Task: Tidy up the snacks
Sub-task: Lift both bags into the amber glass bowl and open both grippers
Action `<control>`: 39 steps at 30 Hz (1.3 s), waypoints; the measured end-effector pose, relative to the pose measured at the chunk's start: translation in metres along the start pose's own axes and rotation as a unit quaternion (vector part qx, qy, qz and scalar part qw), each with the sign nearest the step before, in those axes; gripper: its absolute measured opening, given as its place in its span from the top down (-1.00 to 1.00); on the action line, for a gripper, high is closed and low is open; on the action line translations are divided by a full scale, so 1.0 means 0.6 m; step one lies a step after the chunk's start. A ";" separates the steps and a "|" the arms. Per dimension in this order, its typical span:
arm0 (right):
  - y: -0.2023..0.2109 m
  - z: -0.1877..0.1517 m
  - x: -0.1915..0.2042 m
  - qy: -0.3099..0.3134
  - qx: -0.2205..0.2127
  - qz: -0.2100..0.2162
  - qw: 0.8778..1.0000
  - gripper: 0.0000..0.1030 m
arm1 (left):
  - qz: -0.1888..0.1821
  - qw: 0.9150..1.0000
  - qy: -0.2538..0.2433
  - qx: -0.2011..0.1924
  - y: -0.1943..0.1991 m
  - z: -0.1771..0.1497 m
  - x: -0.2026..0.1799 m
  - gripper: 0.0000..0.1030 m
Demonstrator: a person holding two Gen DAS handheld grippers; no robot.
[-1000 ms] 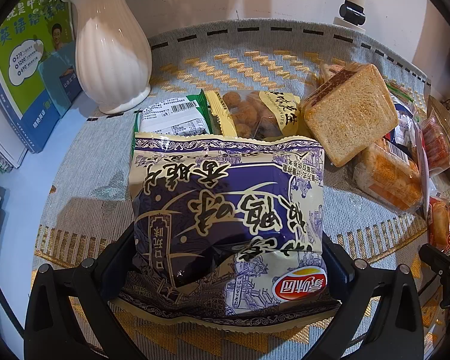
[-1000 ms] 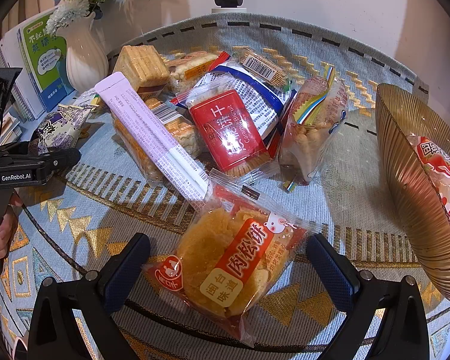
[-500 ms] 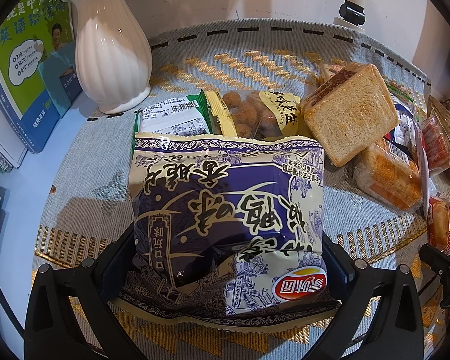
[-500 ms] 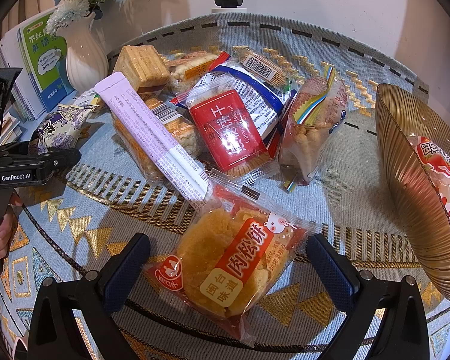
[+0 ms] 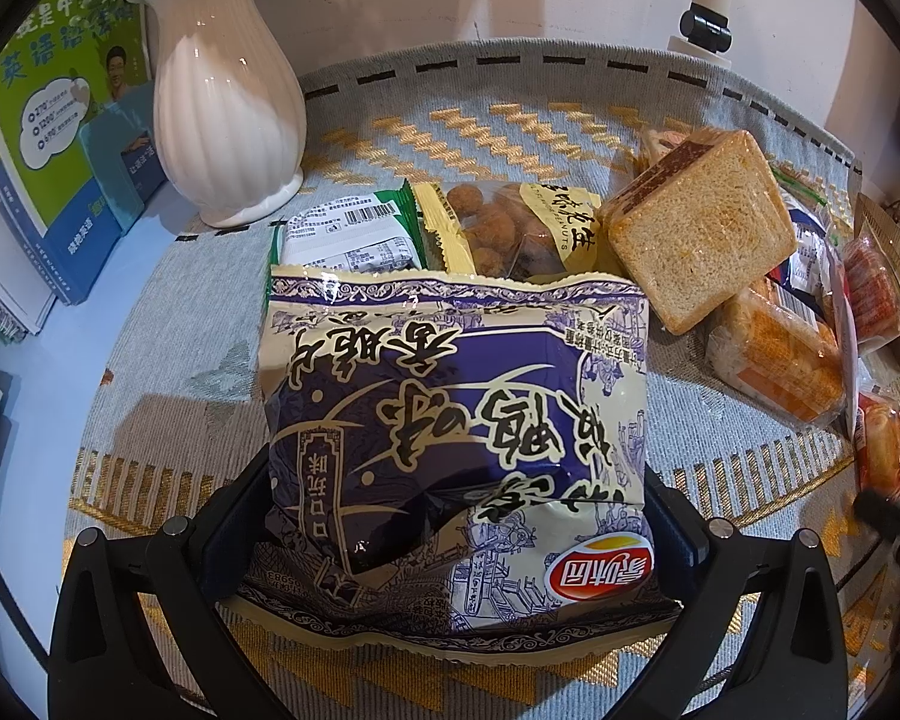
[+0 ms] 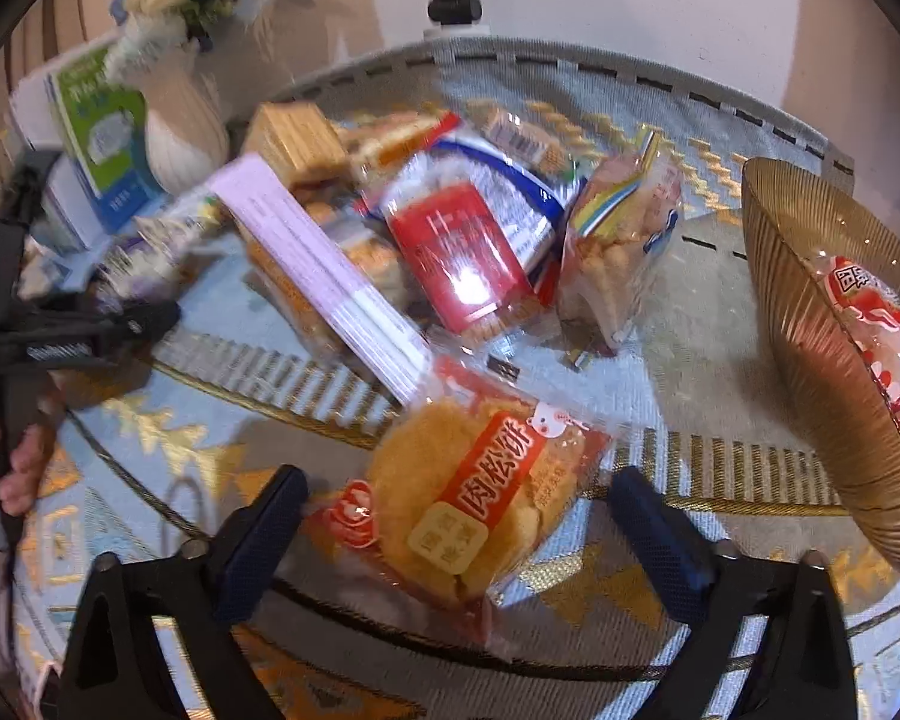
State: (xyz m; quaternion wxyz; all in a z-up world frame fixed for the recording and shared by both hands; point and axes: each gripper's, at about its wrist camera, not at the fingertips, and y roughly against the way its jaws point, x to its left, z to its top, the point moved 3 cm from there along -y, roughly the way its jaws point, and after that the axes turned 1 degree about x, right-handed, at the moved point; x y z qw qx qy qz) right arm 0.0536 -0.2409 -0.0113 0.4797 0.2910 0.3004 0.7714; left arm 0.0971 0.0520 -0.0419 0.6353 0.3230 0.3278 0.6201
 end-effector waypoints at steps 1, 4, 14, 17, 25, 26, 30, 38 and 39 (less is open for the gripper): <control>0.008 -0.001 -0.005 -0.010 -0.011 0.011 1.000 -0.11 | -0.008 1.000 0.000 -0.009 0.007 -0.001 -0.002 -0.69; 0.025 -0.008 -0.016 -0.037 -0.032 0.087 0.995 -0.03 | -0.038 0.999 -0.027 -0.029 0.020 -0.007 -0.027 -0.54; 0.035 -0.013 -0.020 -0.049 -0.045 0.111 0.992 -0.03 | -0.005 0.997 -0.068 -0.042 0.033 -0.010 -0.054 -0.54; 0.029 -0.007 -0.017 -0.047 -0.043 0.110 0.992 -0.03 | -0.016 0.999 -0.033 -0.026 0.026 -0.010 -0.030 -0.55; 0.038 -0.005 -0.004 -0.025 -0.061 0.107 0.992 -0.03 | -0.008 0.999 -0.011 -0.035 0.032 -0.007 -0.015 -0.55; 0.041 -0.005 -0.003 -0.024 -0.065 0.109 0.992 -0.03 | -0.005 0.999 -0.007 -0.038 0.035 -0.007 -0.013 -0.55; 0.054 -0.003 0.004 -0.017 -0.085 0.119 0.989 -0.03 | -0.007 0.997 0.020 -0.079 0.061 -0.009 0.002 -0.55; 0.111 0.029 -0.004 -0.014 -0.115 0.153 0.981 -0.03 | 0.034 0.993 0.052 -0.096 0.110 -0.002 0.002 -0.55; 0.124 0.039 -0.012 -0.013 -0.121 0.150 0.981 -0.03 | 0.039 0.993 0.049 -0.100 0.124 0.010 -0.008 -0.55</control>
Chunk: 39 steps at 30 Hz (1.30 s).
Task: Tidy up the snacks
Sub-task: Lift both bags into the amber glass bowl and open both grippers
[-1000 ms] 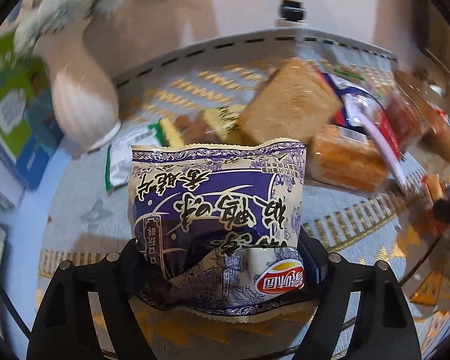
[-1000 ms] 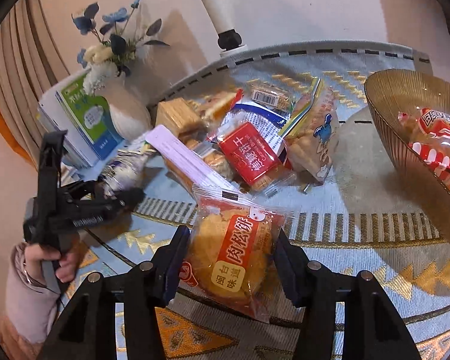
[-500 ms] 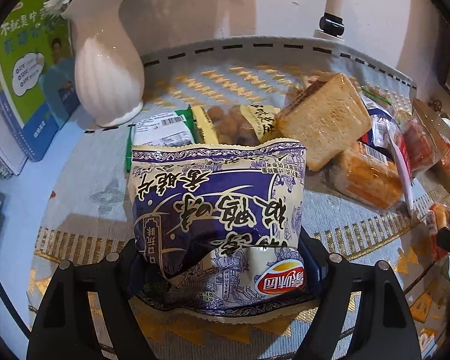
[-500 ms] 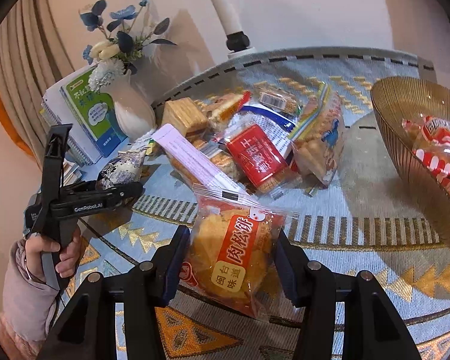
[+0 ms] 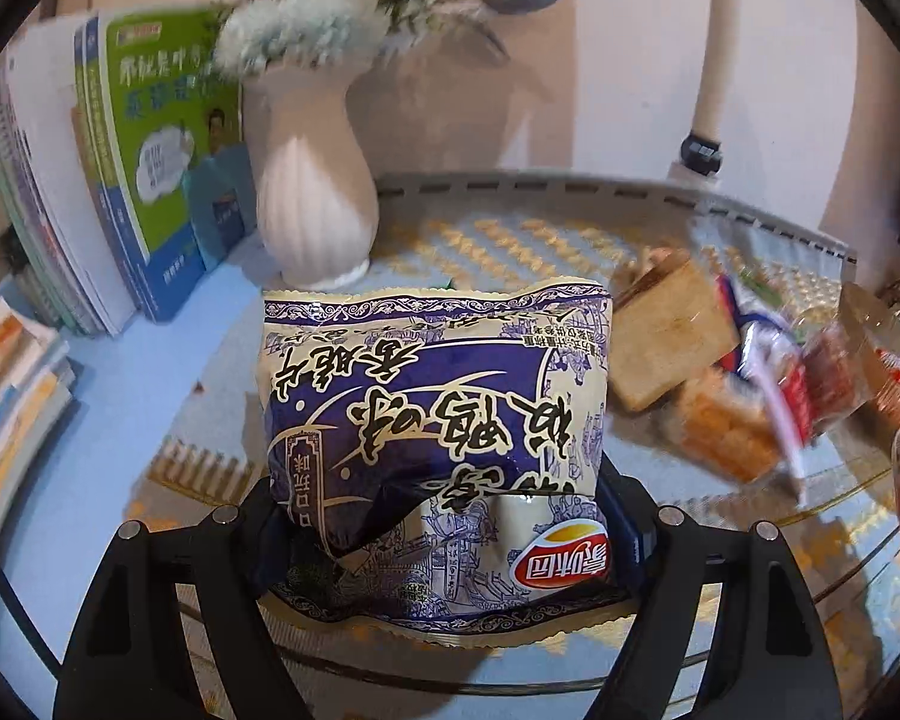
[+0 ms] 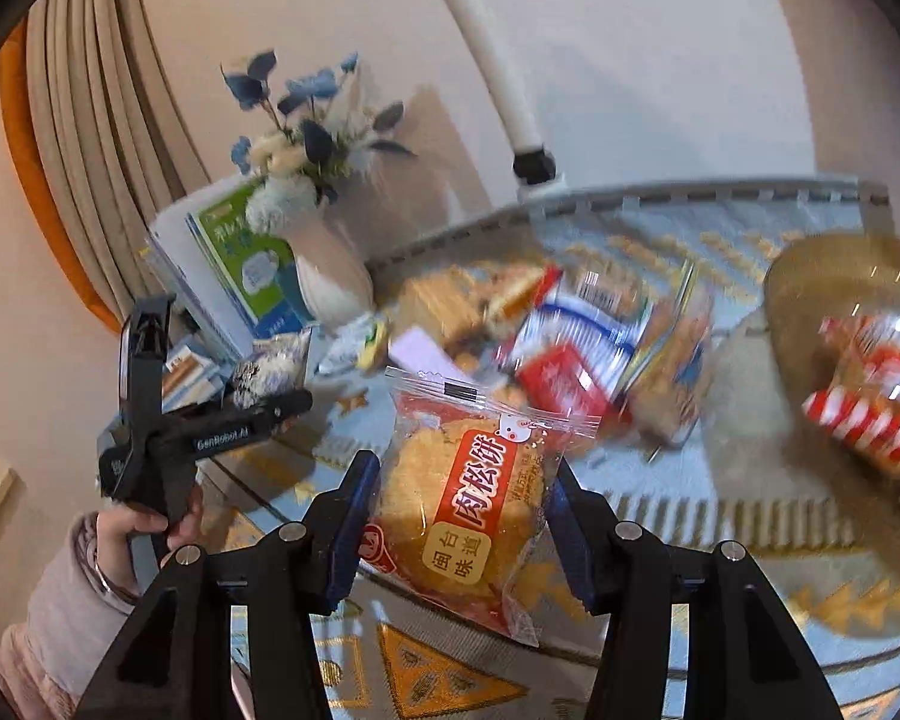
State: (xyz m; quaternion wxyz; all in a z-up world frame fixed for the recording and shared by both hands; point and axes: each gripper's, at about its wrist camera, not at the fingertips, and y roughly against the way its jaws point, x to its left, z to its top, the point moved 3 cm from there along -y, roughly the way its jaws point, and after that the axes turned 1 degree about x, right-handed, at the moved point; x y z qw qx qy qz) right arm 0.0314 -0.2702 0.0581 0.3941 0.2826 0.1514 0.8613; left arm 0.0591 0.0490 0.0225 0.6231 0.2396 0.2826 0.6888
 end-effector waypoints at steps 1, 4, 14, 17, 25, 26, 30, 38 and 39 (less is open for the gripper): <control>0.009 0.009 -0.002 0.001 -0.005 -0.001 1.000 -0.03 | 0.001 1.000 -0.003 -0.003 0.009 0.012 -0.009 -0.55; 0.038 0.044 -0.022 -0.002 -0.020 -0.007 1.000 -0.03 | -0.006 1.000 -0.016 -0.016 0.038 0.050 -0.047 -0.55; 0.117 0.129 -0.165 -0.064 -0.036 -0.072 0.995 -0.03 | -0.058 0.995 -0.076 -0.001 0.058 0.147 -0.264 -0.55; 0.133 0.140 -0.212 -0.093 -0.033 -0.092 0.991 -0.03 | -0.081 0.992 -0.096 0.007 0.051 0.167 -0.335 -0.55; 0.175 0.143 -0.338 -0.159 -0.028 -0.134 0.978 -0.03 | -0.149 0.974 -0.163 0.047 0.007 0.190 -0.528 -0.55; 0.177 0.140 -0.347 -0.164 -0.026 -0.136 0.977 -0.03 | -0.159 0.971 -0.168 0.055 -0.003 0.186 -0.551 -0.55; 0.176 0.129 -0.383 -0.182 -0.020 -0.145 0.972 -0.04 | -0.188 0.961 -0.192 0.073 -0.030 0.176 -0.618 -0.59; 0.169 0.123 -0.413 -0.210 -0.019 -0.153 0.965 -0.96 | -0.205 0.941 -0.219 0.159 -0.095 0.145 -0.665 -0.69; 0.167 0.124 -0.411 -0.208 -0.017 -0.155 0.966 -0.96 | -0.212 0.939 -0.217 0.161 -0.095 0.143 -0.664 -0.69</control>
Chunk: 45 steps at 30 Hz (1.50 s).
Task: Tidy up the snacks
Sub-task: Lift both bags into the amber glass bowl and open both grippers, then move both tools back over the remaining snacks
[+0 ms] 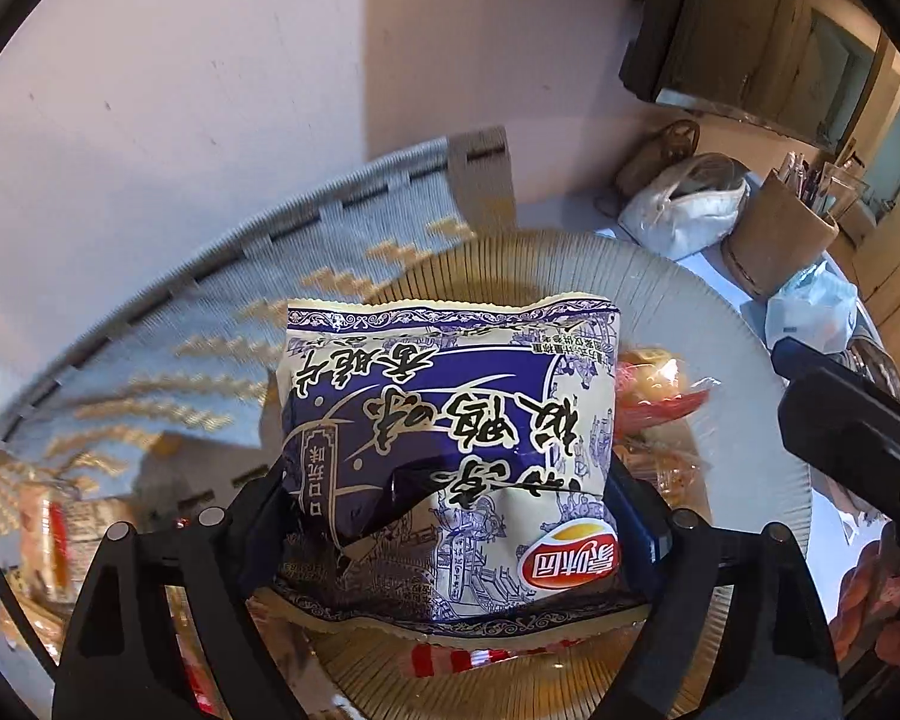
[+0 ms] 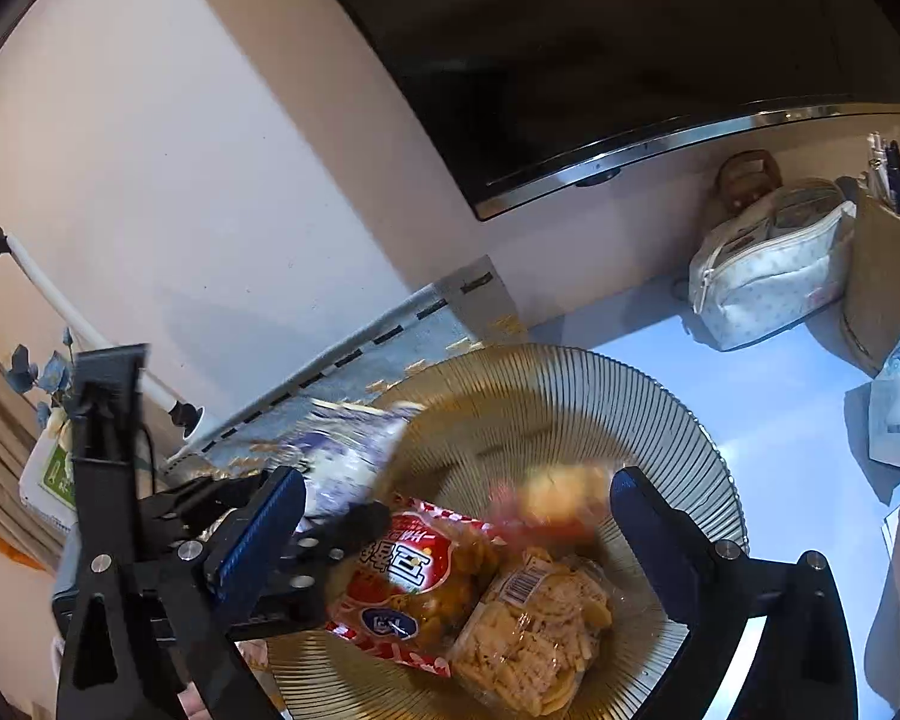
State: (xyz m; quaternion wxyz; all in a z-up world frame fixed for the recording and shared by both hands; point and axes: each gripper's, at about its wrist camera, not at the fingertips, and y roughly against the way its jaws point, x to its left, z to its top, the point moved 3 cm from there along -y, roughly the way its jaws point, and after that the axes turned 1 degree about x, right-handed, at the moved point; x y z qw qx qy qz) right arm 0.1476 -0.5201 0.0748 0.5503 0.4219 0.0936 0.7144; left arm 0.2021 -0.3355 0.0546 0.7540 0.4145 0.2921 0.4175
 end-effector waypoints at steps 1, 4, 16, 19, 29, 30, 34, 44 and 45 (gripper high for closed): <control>-0.002 0.000 0.001 0.002 0.001 -0.001 1.000 -0.96 | -0.014 1.000 0.003 -0.002 0.001 -0.001 -0.001 -0.69; -0.006 -0.003 0.007 0.004 0.003 0.003 1.000 -0.96 | -0.063 0.998 0.008 -0.023 0.018 -0.001 -0.004 -0.75; 0.022 -0.003 0.006 -0.025 -0.016 0.015 0.999 -0.99 | -0.020 0.997 0.007 -0.075 0.073 0.007 0.012 -0.89; 0.023 -0.005 0.014 -0.032 -0.015 0.022 0.999 -0.99 | -0.001 0.997 0.010 -0.073 0.083 0.006 0.022 -0.89; 0.019 -0.022 0.116 0.014 -0.013 0.037 0.999 -0.99 | 0.062 0.994 0.032 -0.081 0.137 -0.046 0.112 -0.90; 0.015 -0.027 0.136 0.024 -0.011 0.039 0.999 -0.99 | 0.070 0.993 0.041 -0.081 0.146 -0.054 0.132 -0.90; 0.000 -0.047 0.195 0.053 -0.004 0.051 0.997 -0.99 | 0.087 0.990 0.066 -0.086 0.174 -0.081 0.191 -0.90; -0.065 -0.139 0.340 0.130 0.037 0.090 0.987 -0.99 | 0.134 0.973 0.162 -0.097 0.249 -0.189 0.387 -0.90; -0.075 -0.154 0.355 0.140 0.044 0.096 0.985 -0.99 | 0.135 0.971 0.172 -0.096 0.251 -0.199 0.402 -0.90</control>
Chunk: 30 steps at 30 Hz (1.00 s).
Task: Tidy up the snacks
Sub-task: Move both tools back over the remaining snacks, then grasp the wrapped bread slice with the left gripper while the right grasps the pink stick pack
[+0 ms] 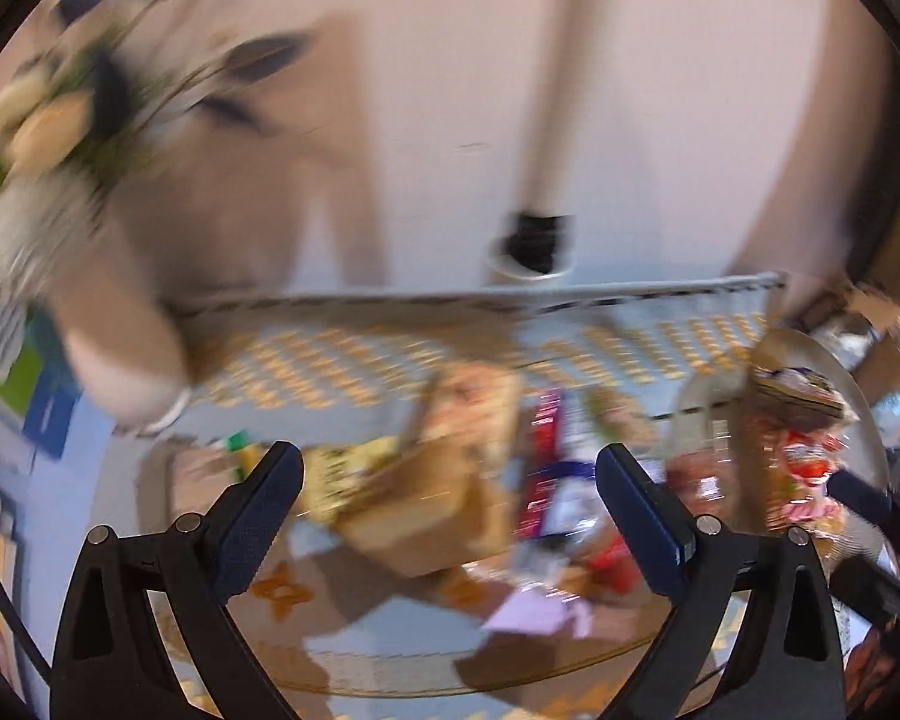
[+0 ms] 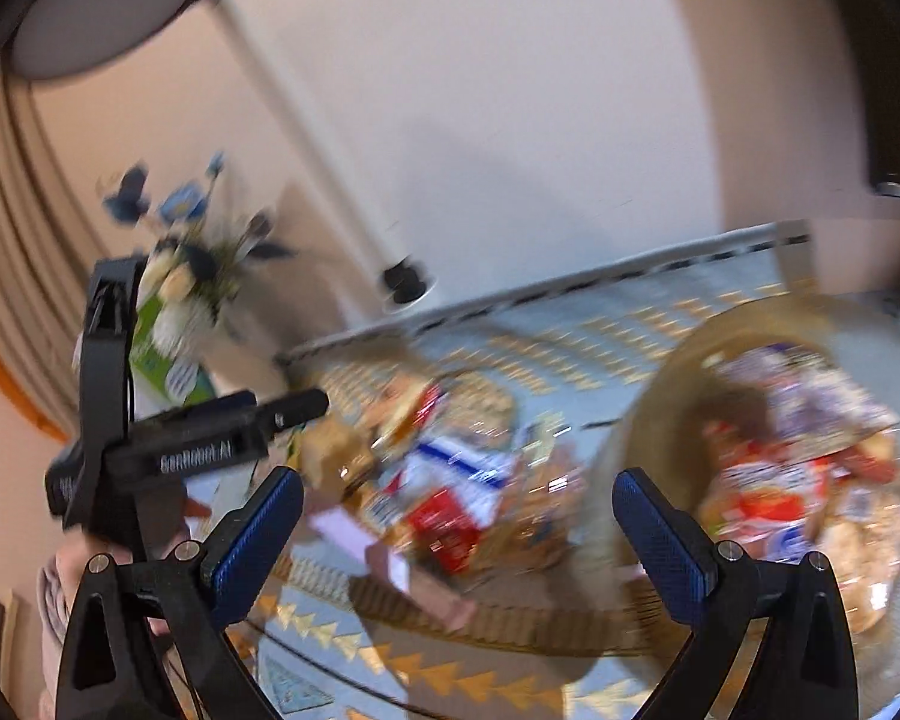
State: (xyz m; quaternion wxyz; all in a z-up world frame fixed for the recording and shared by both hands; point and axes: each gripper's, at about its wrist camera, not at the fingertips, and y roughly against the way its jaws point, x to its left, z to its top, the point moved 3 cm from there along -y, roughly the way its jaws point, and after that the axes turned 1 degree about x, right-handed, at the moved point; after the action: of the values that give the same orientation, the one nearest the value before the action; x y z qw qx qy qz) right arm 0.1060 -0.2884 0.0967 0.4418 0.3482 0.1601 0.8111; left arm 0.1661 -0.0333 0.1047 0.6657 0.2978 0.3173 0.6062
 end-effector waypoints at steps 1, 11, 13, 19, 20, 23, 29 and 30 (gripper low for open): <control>-0.010 -0.007 0.011 0.007 0.005 0.004 1.000 -0.99 | 0.001 1.000 0.011 0.002 -0.003 -0.003 0.019 -0.90; -0.122 -0.099 0.076 0.073 0.066 0.013 0.995 -0.99 | -0.016 0.997 0.071 0.017 -0.051 -0.057 0.124 -0.90; -0.139 -0.109 0.072 0.074 0.071 0.012 0.995 -0.99 | -0.032 0.998 0.060 0.017 -0.061 -0.064 0.111 -0.90; -0.163 -0.121 0.056 0.070 0.067 0.019 0.995 -0.99 | -0.076 0.997 0.018 0.008 -0.091 -0.070 0.057 -0.90; -0.166 -0.122 0.053 0.070 0.068 0.019 0.995 -0.99 | -0.077 0.997 0.011 0.008 -0.096 -0.072 0.051 -0.91; -0.182 -0.131 0.037 0.061 0.080 0.023 0.995 -0.99 | -0.085 0.996 -0.004 0.000 -0.109 -0.070 0.040 -1.00; -0.175 -0.132 0.005 0.011 0.067 0.076 0.995 -0.99 | -0.087 0.994 -0.055 -0.026 -0.123 -0.081 0.006 -1.00; -0.173 -0.132 0.000 0.004 0.064 0.085 0.994 -0.99 | -0.078 0.995 -0.065 -0.024 -0.123 -0.079 -0.001 -1.00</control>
State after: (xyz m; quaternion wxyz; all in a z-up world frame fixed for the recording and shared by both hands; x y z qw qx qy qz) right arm 0.1129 -0.2269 -0.0180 0.3475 0.3850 0.1835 0.8351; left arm 0.1746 -0.0396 0.0176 0.7368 0.2949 0.2811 0.5396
